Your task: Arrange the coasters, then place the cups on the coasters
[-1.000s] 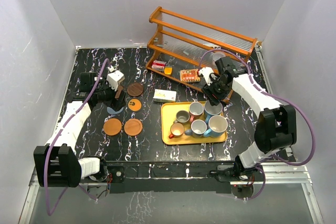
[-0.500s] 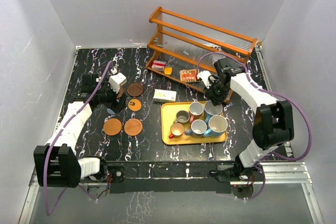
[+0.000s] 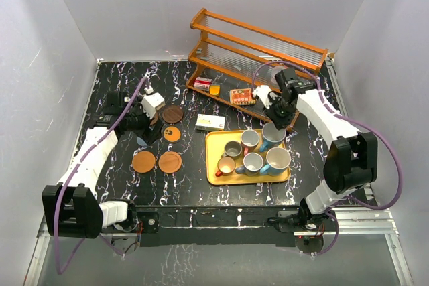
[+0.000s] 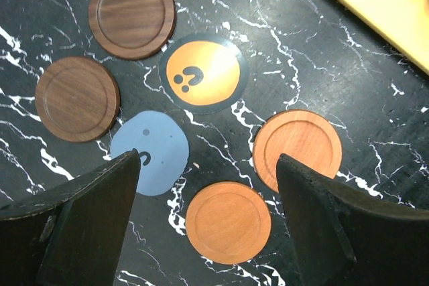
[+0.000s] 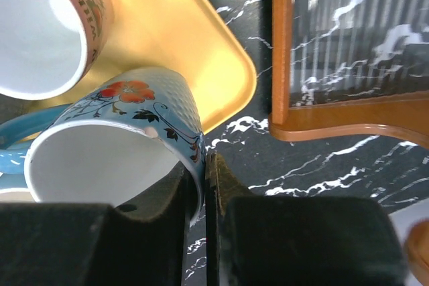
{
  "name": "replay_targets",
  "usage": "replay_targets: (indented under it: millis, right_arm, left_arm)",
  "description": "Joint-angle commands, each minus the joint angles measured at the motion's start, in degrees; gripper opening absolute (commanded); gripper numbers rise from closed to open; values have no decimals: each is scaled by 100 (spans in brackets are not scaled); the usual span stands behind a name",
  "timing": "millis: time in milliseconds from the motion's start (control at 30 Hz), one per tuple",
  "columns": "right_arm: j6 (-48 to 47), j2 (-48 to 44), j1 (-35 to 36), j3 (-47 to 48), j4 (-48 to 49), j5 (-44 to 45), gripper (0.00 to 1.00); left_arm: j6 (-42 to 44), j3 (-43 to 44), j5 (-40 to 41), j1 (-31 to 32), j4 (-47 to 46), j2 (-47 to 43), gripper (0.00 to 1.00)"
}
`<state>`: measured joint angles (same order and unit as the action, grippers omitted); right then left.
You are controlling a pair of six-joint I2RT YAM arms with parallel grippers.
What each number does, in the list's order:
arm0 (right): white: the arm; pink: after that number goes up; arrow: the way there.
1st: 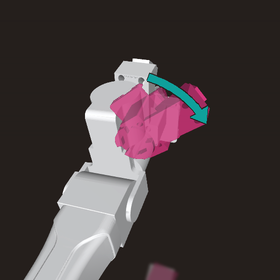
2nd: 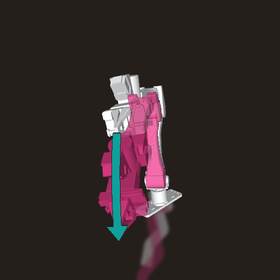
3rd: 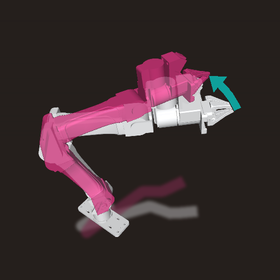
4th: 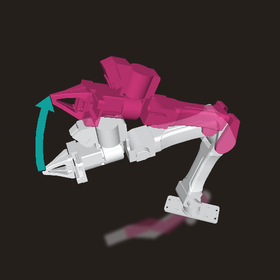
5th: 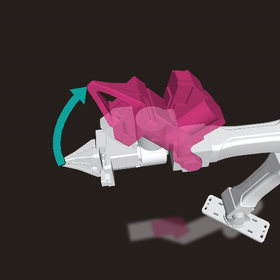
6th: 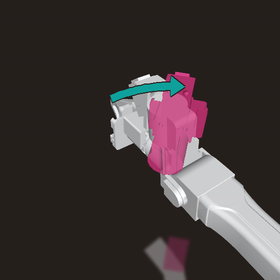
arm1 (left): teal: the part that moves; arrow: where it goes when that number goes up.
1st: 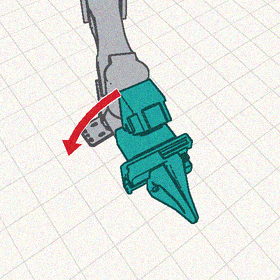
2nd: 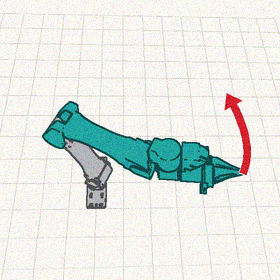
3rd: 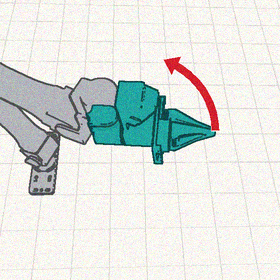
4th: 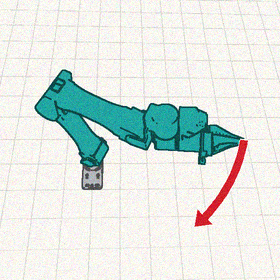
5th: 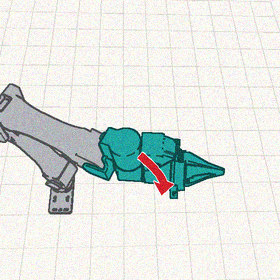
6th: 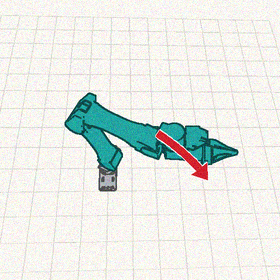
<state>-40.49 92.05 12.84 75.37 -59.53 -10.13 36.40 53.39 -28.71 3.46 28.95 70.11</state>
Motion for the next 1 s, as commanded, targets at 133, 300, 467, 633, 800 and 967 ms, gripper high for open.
replay_targets:
  millis: [133,300,467,633,800,967]
  right_arm:
    - [195,-431,-15,1254,-415,157,0]
    - [553,-279,81,1993,-538,94,0]
    - [987,33,534,2659,-485,54,0]
    - [1545,633,1056,3374,-423,85,0]
    - [2104,1274,1419,4055,-280,160,0]
    - [2711,1687,1507,4455,-102,-30,0]
  left_arm:
    - [-194,524,-392,361,50,142,82]
    - [-504,1006,-104,895,55,362,83]
    - [-855,1780,-297,1364,157,773,92]
    - [-1150,2478,-457,1868,82,1300,96]
    - [-1154,2796,-17,2413,27,1656,92]
    - [-1074,2676,362,2739,-138,1794,88]
